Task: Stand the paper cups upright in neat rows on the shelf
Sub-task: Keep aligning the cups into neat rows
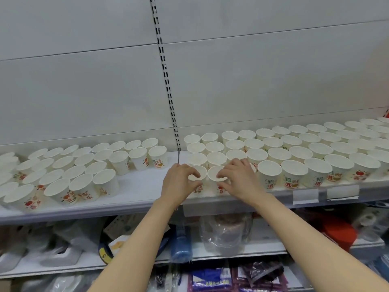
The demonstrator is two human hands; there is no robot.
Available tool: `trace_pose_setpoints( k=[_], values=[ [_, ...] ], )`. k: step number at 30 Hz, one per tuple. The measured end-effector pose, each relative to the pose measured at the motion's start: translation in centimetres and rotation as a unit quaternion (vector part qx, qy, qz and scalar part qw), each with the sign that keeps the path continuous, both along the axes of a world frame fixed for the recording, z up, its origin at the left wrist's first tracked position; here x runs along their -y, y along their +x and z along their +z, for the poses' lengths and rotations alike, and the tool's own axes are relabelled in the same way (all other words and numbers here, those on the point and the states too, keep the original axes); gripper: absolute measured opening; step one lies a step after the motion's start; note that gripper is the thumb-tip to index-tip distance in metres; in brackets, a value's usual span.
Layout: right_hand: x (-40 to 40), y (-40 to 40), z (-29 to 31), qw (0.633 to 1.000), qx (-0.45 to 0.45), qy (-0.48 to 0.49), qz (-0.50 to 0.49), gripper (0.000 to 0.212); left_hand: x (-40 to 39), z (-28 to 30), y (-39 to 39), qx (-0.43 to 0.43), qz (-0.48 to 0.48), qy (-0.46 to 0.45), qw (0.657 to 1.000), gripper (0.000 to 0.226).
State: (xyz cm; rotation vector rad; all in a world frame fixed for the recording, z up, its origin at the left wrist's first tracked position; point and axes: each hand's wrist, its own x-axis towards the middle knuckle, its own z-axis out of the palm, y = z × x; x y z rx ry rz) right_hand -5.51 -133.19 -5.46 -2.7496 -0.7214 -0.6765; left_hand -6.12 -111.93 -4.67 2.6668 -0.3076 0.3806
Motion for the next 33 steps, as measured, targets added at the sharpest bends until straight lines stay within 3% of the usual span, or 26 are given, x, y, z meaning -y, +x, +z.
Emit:
trace_pose_setpoints(
  k=[6,11,17,25,33],
  values=[
    [-2.6,0.2,0.2,0.992,0.072,0.106,0.019,0.015,-4.8,-0.2,-0.7,0.028,0.042,-0.023,0.998,0.023],
    [-8.0,2.1,0.7,0.986,0.088,0.126,0.057,0.01,-10.7,-0.1,0.0,0.028,0.128,-0.055,0.99,0.011],
    [-14.5,6.8,1.2,0.991,0.06,0.11,0.042,0.011,-16.8,1.6,5.1,0.029,0.195,-0.02,0.98,0.006],
    [-19.8,12.9,1.3,0.999,-0.049,0.005,-0.003,0.031,-19.5,2.6,12.6,-0.042,0.089,0.11,0.989,0.03],
    [-21.9,14.2,-0.3,1.0,-0.023,0.007,-0.013,0.019,-20.6,1.4,13.8,-0.055,0.038,0.157,0.985,0.005]
  ],
)
